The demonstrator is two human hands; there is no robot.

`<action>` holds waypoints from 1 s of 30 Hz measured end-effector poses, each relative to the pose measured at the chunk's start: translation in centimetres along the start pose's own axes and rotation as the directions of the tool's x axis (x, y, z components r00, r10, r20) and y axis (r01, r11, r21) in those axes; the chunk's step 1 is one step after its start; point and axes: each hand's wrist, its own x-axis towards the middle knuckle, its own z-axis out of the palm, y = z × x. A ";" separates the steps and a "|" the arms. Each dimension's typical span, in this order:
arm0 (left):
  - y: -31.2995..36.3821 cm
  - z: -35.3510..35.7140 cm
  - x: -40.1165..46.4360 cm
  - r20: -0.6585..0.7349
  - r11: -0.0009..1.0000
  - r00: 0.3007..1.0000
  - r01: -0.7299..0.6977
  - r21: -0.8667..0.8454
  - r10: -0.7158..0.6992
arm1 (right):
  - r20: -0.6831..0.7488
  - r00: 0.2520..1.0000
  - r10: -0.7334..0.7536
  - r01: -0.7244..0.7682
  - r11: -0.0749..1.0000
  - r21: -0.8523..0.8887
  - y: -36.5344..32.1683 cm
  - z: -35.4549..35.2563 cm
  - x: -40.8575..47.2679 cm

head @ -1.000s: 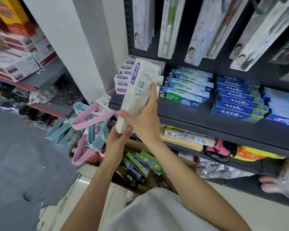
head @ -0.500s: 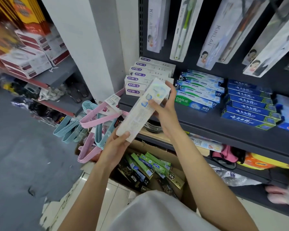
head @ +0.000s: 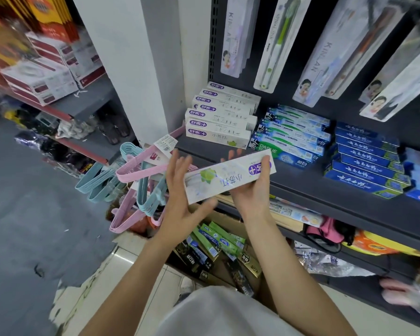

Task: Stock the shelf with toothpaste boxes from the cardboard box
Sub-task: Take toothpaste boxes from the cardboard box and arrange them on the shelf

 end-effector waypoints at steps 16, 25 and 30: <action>-4.9 6.9 5.4 0.601 -0.356 0.279 0.595 -0.721 -0.749 | 0.217 0.963 0.163 0.233 -0.907 -0.350 0.7 3.4 7.5; -10.1 4.4 12.1 0.269 0.002 0.418 0.544 -0.839 -0.868 | 0.252 0.963 0.098 0.146 -0.973 -0.178 -1.1 3.9 17.1; -12.1 3.1 12.8 0.287 0.045 0.498 0.553 -0.832 -0.818 | 0.439 0.898 0.028 0.166 -0.946 -0.279 -0.9 2.4 15.1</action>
